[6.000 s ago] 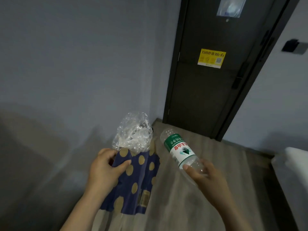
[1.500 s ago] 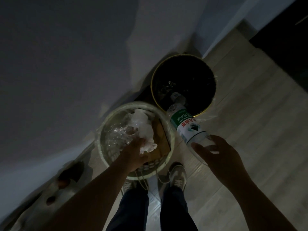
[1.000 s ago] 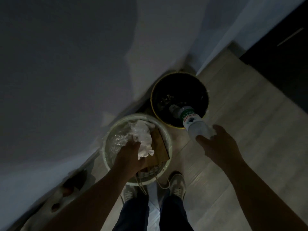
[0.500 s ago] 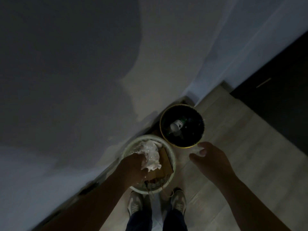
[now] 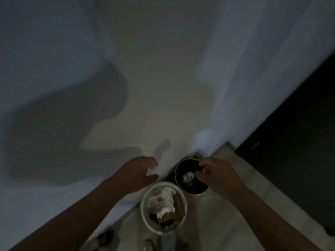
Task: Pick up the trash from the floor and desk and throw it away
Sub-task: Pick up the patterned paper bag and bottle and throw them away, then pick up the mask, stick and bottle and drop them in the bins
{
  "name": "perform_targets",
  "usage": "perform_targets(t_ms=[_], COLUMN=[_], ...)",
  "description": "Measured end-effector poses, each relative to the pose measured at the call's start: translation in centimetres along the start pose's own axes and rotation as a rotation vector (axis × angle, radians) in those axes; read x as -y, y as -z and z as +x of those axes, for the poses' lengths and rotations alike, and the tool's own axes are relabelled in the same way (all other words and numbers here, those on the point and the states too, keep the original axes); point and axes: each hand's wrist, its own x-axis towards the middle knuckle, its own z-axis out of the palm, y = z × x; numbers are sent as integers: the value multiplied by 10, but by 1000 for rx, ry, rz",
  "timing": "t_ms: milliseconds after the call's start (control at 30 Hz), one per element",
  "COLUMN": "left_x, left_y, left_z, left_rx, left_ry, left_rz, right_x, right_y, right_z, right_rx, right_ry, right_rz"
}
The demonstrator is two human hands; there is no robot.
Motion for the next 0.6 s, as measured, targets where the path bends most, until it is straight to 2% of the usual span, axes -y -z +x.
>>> perform_targets(t_ms=[333,467,600], left_x=[-125,-167,-186], left_y=[164,196,209], left_z=[-82,-123,-182], left_rx=[-433,-618,-739], left_ry=[-28,1,92], left_rz=[204,252,239], right_x=[118,146,181], right_y=[180,225,245], right_z=[-60,-79,-101], right_rx=[-187,-261,-231], right_ry=[645,862,1027], right_rz=[-129,-124,-77])
